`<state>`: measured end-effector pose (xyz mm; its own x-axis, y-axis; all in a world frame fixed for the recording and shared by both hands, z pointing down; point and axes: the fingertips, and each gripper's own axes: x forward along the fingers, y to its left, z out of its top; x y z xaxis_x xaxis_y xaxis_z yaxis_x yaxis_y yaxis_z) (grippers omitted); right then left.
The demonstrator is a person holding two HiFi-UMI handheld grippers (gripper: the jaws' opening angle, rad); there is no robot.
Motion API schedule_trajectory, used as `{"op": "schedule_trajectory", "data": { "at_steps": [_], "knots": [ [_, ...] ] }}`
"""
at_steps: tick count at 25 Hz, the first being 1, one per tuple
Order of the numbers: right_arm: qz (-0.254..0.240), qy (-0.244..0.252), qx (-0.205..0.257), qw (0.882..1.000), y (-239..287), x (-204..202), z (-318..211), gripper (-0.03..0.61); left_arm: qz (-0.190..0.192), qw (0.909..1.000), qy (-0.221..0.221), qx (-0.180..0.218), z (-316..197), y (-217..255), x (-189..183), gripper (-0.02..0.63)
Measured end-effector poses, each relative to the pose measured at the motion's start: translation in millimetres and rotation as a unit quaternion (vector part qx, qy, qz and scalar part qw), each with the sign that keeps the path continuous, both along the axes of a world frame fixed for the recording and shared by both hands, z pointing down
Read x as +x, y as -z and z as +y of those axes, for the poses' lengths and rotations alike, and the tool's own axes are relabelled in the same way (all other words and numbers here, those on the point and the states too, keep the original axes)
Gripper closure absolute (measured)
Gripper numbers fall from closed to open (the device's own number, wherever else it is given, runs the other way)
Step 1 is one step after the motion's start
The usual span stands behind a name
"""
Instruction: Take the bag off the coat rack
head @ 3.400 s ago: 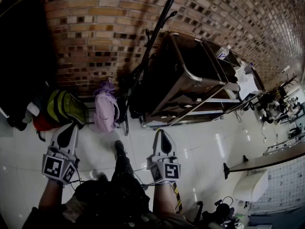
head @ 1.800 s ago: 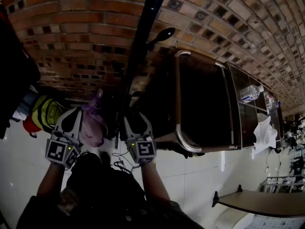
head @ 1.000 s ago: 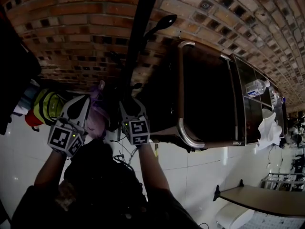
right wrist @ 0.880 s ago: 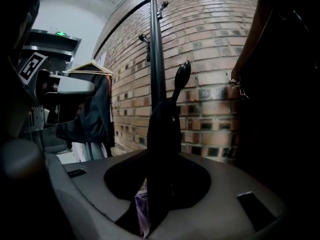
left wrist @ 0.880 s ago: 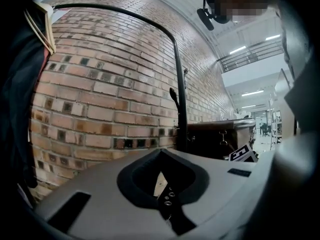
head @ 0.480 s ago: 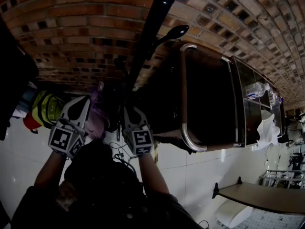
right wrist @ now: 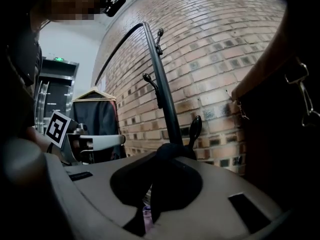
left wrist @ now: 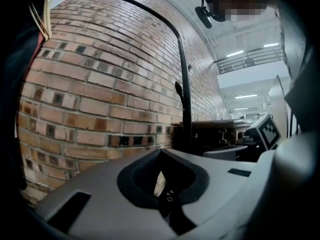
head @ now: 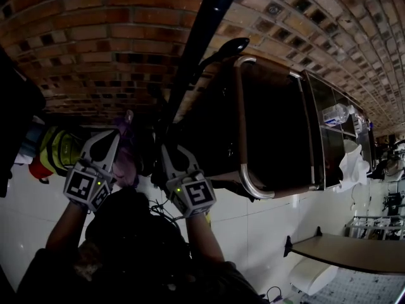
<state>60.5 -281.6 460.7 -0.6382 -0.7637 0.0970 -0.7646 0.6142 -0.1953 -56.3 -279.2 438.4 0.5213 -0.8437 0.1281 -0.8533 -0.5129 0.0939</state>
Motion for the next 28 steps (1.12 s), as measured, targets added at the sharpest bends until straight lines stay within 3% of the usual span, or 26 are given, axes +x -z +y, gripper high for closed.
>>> {"op": "schedule_trajectory", "data": {
  "at_steps": [11, 20, 28],
  "knots": [
    [-0.05, -0.011, -0.03, 0.998, 23.8, -1.0, -10.1, 0.565, 0.003, 0.9998, -0.017, 0.003, -13.3, 6.5, -3.1, 0.578],
    [-0.093, -0.004, -0.018, 0.996, 52.3, 0.8, -19.1, 0.565, 0.007, 0.9998, -0.018, 0.002, -30.0, 10.1, -12.8, 0.577],
    [-0.096, -0.019, -0.004, 0.995, 97.9, 8.0, -30.8, 0.565, 0.016, 0.9997, -0.019, 0.008, -48.0, 17.5, -17.5, 0.577]
  ]
}}
